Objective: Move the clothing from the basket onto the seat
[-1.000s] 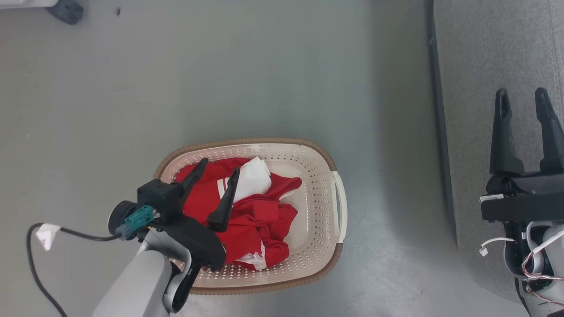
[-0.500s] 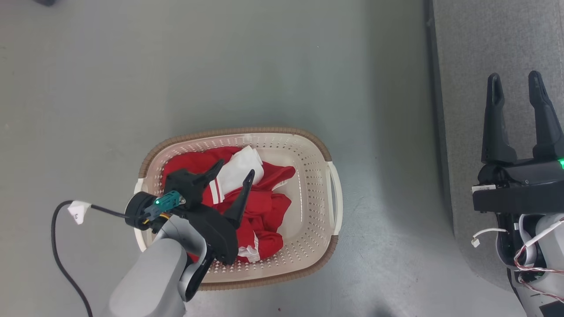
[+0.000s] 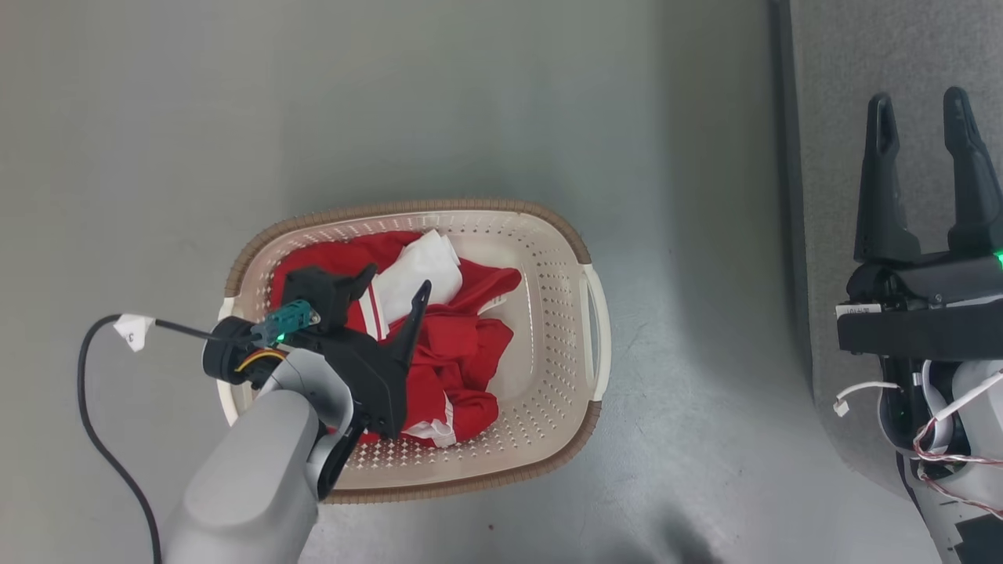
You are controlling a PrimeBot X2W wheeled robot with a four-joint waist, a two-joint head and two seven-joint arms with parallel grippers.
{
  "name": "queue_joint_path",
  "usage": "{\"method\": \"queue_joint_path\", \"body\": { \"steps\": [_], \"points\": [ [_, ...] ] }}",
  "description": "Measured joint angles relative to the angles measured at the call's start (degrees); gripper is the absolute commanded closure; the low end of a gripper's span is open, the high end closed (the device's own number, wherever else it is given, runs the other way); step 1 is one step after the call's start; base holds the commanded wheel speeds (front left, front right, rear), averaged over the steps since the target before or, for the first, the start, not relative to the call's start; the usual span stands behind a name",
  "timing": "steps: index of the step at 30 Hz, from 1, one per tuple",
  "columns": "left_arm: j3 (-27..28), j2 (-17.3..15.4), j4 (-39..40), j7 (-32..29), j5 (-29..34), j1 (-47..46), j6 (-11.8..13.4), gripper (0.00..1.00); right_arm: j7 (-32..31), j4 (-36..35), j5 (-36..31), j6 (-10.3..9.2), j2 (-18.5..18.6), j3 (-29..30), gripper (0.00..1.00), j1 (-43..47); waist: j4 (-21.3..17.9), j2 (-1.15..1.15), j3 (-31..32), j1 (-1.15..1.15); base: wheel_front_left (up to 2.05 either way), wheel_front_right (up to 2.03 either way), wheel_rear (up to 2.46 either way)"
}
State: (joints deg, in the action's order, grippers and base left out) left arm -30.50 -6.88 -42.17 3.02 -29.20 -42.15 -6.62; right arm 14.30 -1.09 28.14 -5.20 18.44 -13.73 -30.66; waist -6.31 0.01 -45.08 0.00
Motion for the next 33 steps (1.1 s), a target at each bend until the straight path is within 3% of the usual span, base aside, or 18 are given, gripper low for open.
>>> {"method": "queue_joint_path", "body": {
  "steps": [33],
  "points": [
    [-3.61, 0.34, -14.70, -5.95, 1.16, -8.75, -0.44, 0.00, 0.41, -1.66, -2.07, 0.44, -3.28, -1.34, 0.00, -3.00, -4.22, -0.01, -8.31, 0.00, 0.00, 0.00, 0.00]
  ]
}}
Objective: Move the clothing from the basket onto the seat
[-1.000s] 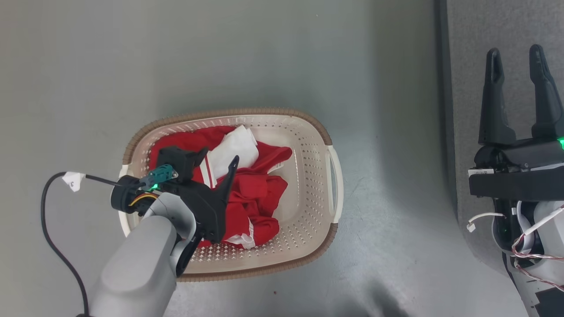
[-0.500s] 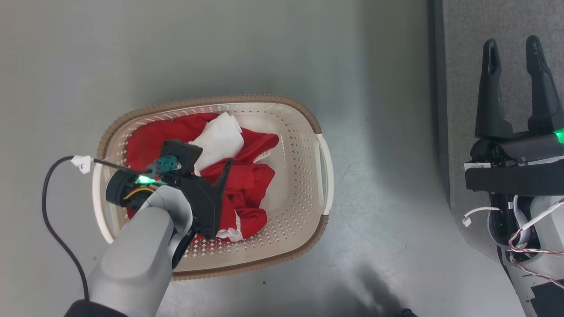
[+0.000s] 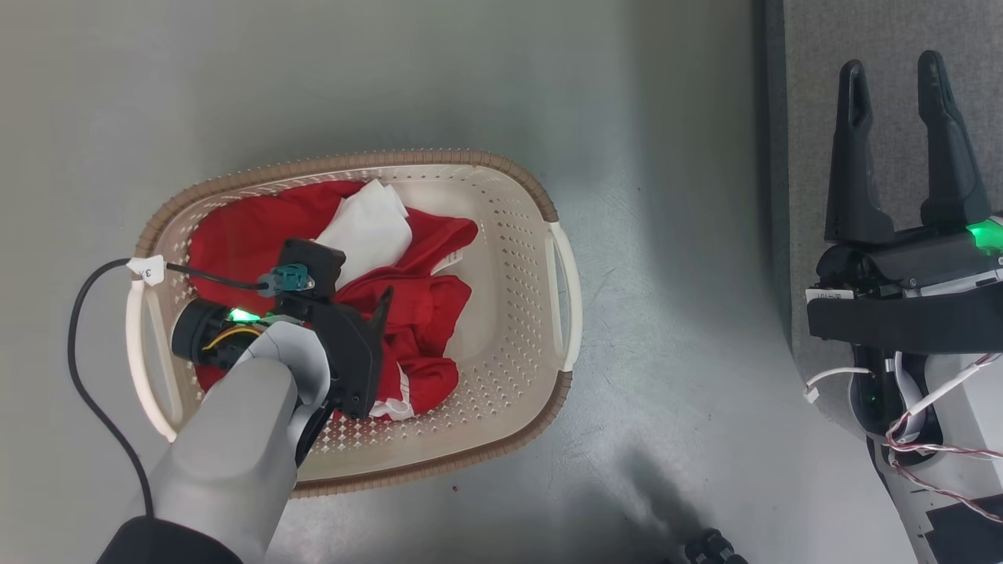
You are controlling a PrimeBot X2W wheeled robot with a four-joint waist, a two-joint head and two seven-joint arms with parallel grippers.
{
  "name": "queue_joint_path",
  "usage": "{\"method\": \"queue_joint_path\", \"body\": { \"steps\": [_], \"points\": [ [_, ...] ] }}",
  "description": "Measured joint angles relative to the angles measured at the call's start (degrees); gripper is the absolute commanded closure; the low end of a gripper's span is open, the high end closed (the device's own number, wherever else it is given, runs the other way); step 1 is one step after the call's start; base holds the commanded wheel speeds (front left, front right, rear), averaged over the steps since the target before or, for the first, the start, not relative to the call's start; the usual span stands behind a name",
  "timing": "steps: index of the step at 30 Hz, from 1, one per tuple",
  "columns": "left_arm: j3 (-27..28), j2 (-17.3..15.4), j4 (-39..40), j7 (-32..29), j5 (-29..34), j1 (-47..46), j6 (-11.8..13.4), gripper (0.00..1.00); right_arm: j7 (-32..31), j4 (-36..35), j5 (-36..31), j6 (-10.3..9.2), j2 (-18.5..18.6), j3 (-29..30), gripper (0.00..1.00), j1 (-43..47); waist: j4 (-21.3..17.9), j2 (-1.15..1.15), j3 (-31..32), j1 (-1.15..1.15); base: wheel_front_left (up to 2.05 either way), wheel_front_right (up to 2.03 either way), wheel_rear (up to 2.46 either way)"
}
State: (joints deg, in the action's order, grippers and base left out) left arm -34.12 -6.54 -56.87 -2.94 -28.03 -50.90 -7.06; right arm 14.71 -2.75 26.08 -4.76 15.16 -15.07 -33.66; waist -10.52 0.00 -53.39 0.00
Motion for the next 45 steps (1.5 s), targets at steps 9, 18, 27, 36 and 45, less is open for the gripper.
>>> {"method": "queue_joint_path", "body": {
  "steps": [9, 18, 27, 36, 45],
  "points": [
    [-0.14, 0.76, -3.57, -0.93, 0.40, -0.89, 1.49, 0.00, 0.00, -0.32, -0.59, 0.24, -0.08, 0.00, 0.00, -0.44, -0.47, 0.00, -0.58, -0.01, 0.00, 0.00, 0.00],
    [-2.09, 0.87, -6.98, -2.58, 3.52, -2.50, 4.60, 0.00, 0.00, -0.49, -1.00, 0.25, -0.65, -0.15, 0.00, -0.60, -0.64, 0.00, -0.70, -0.01, 0.00, 0.00, 0.00],
    [-4.68, 1.03, -9.23, -4.02, 5.72, -3.64, 5.22, 0.00, 0.00, -0.47, -1.23, 0.56, -0.94, -0.14, 0.00, -0.62, -0.82, 0.00, -0.58, -0.01, 0.00, 0.00, 0.00],
    [-4.66, 1.22, -9.84, -3.67, 6.11, -3.98, 5.63, 0.55, 0.00, -0.45, -1.40, 0.74, -1.12, 0.12, 0.00, -0.60, -0.83, 0.00, -0.49, -0.01, 0.00, 0.00, 0.00],
    [-4.21, 1.79, -10.01, -1.65, 5.90, -4.11, 4.95, 1.00, 0.00, 0.02, -1.43, 0.84, -1.13, 0.56, 0.00, -0.60, -0.45, 0.00, -0.17, 0.00, 0.00, 0.00, 0.00]
  ]
}}
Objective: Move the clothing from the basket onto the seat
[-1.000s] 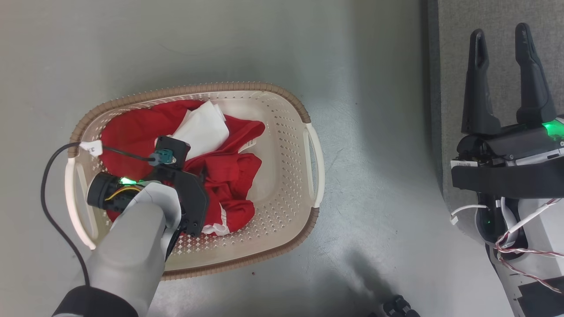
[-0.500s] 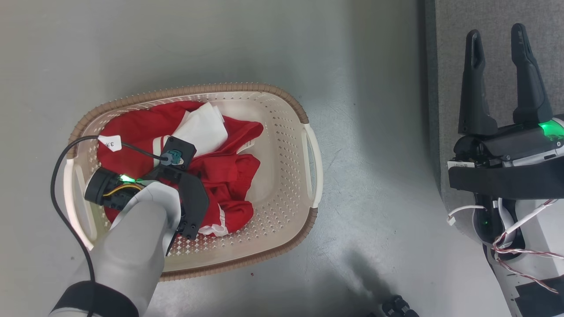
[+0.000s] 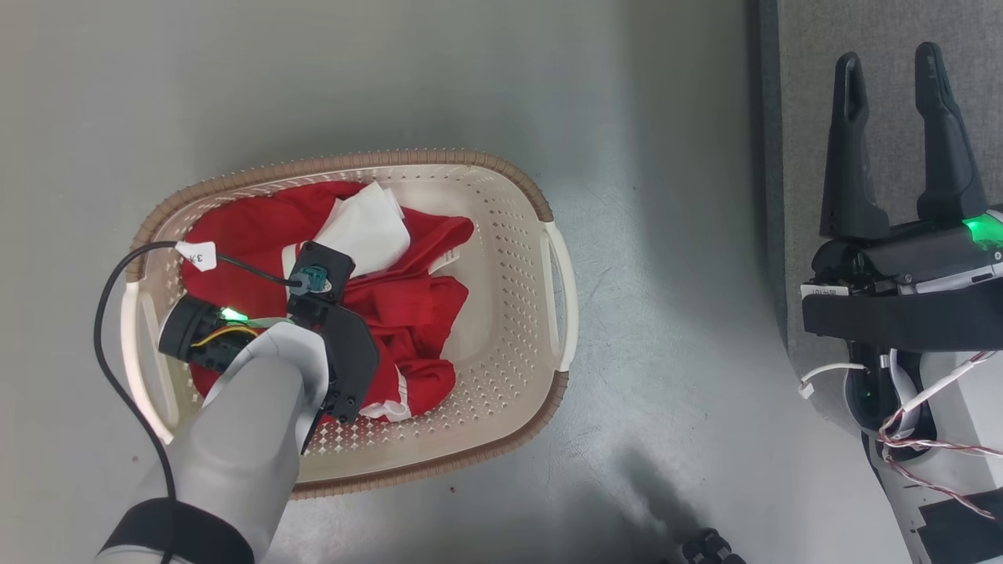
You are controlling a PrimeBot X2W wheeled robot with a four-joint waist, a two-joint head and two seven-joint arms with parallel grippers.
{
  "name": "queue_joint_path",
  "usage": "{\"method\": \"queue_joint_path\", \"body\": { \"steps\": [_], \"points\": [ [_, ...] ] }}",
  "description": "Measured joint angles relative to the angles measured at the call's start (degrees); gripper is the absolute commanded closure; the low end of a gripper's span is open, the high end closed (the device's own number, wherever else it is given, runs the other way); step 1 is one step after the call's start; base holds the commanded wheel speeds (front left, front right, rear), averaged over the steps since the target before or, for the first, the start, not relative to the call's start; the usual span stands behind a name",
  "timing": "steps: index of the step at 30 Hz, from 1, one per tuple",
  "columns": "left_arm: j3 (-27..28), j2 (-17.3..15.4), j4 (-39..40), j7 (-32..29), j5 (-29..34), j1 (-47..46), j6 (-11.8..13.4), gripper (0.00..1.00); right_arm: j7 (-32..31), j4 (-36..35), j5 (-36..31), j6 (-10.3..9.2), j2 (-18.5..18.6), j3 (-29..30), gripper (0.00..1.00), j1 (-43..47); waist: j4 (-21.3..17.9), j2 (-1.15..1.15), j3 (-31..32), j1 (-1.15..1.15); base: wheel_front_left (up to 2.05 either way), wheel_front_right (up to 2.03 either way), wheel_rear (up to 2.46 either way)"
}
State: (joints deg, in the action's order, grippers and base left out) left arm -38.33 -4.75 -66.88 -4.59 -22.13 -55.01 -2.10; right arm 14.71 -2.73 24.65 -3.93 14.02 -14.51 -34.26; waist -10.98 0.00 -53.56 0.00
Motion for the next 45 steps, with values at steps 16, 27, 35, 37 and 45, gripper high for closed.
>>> {"method": "queue_joint_path", "body": {
  "steps": [16, 27, 35, 37, 45],
  "points": [
    [-0.51, 0.78, 0.60, 5.87, -1.67, 1.41, -3.55, 1.00, 0.01, 2.87, -0.03, 1.07, -0.40, 1.12, 0.00, 0.07, 0.99, 0.00, 4.68, 0.00, 0.00, 0.00, 0.00],
    [-1.40, 1.44, 2.83, 11.68, -2.80, 5.49, -4.97, 1.00, 0.01, 5.17, -0.03, 2.27, -0.05, 2.71, 0.00, 1.38, 2.16, 0.00, 10.41, 0.00, 0.00, 0.00, 0.00],
    [-1.71, 1.62, 4.33, 15.48, -3.93, 9.53, -5.00, 1.00, 0.01, 6.79, 0.02, 3.46, 0.24, 3.13, 0.00, 3.13, 3.57, 0.00, 15.34, 0.00, 0.00, 0.00, 0.00],
    [-1.86, 1.64, 4.68, 16.00, -4.66, 10.56, -5.04, 1.00, 0.00, 7.22, 0.02, 3.54, 0.36, 3.35, 0.00, 3.77, 3.95, 0.00, 16.65, -0.01, 0.00, 0.00, 0.00],
    [-3.15, 1.68, 7.79, 17.33, -6.67, 14.25, -5.05, 1.00, 0.00, 8.49, 0.04, 4.47, 0.80, 4.15, 0.00, 6.75, 5.58, -0.01, 21.99, -0.01, 0.00, 0.00, 0.00]
  ]
}}
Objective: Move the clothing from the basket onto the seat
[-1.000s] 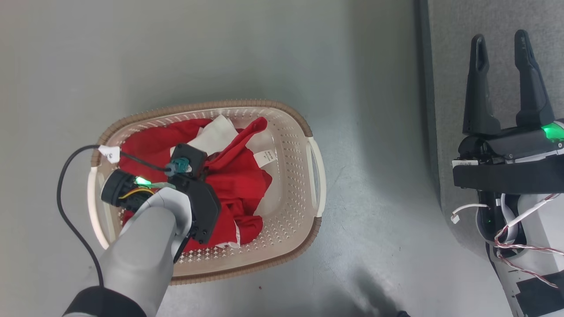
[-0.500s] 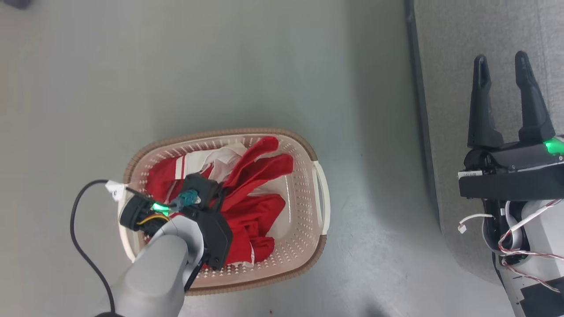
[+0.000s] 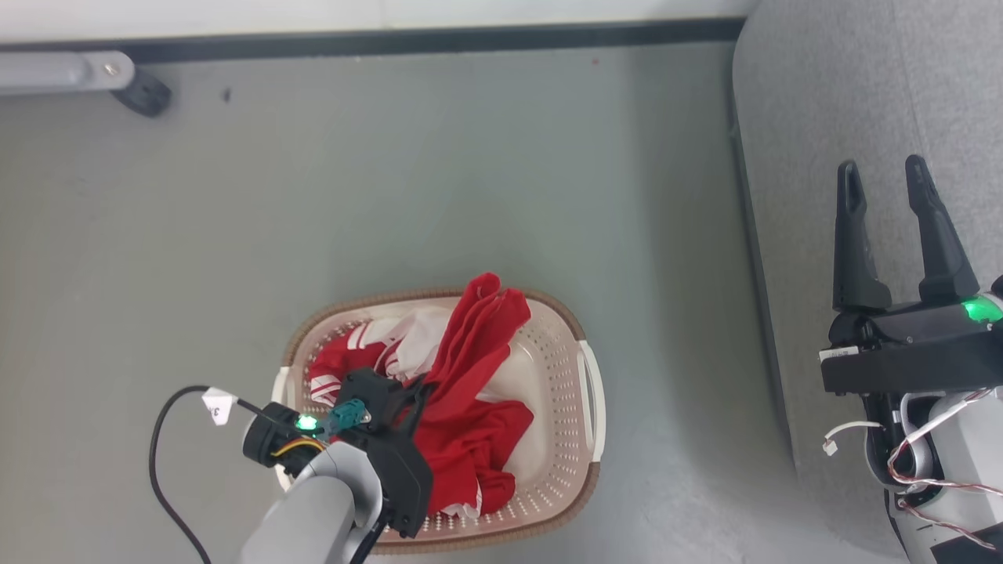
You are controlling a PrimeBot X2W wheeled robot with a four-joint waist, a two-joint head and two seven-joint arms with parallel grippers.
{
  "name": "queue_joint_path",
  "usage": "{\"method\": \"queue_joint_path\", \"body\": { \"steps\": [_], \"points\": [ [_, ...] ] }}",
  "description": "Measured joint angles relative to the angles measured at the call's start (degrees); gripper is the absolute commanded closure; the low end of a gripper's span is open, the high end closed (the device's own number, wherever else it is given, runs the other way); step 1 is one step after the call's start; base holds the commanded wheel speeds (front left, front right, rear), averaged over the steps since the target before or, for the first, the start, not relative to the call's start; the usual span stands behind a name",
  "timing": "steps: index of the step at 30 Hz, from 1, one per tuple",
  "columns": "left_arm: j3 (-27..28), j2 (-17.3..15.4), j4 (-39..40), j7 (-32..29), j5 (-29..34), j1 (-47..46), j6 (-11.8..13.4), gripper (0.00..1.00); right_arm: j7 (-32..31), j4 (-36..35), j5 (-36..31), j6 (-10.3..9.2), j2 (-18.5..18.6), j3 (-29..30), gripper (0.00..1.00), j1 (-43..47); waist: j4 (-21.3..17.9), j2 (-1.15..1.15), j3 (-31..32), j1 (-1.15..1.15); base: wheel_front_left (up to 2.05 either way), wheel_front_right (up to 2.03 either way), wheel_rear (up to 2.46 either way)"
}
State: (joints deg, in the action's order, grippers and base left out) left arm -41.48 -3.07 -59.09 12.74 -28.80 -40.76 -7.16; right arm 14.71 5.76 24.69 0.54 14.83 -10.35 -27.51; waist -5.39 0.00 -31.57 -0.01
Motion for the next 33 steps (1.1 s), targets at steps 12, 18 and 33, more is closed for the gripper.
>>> {"method": "queue_joint_path", "body": {
  "steps": [12, 18, 33],
  "points": [
    [-1.37, -0.85, 6.95, 1.02, -3.47, 4.98, 0.00, 1.00, 0.00, 2.27, 0.60, 1.41, -0.01, 0.21, 0.00, 3.94, 2.11, 0.00, 8.13, 0.00, 0.00, 0.00, 0.00],
    [-1.59, -2.44, 11.41, 1.23, -4.39, 8.15, 0.00, 1.00, 0.00, 3.18, 1.12, 2.02, -0.09, 0.21, 0.00, 6.66, 2.85, 0.00, 12.34, 0.00, 0.00, 0.00, 0.00],
    [0.93, -5.69, 25.62, 1.51, -8.27, 11.02, 0.00, 1.00, 0.00, 3.90, 2.52, 3.74, -0.31, -0.90, 0.00, 12.83, 4.50, 0.00, 21.68, 0.00, 0.00, 0.00, 0.00]
  ]
}}
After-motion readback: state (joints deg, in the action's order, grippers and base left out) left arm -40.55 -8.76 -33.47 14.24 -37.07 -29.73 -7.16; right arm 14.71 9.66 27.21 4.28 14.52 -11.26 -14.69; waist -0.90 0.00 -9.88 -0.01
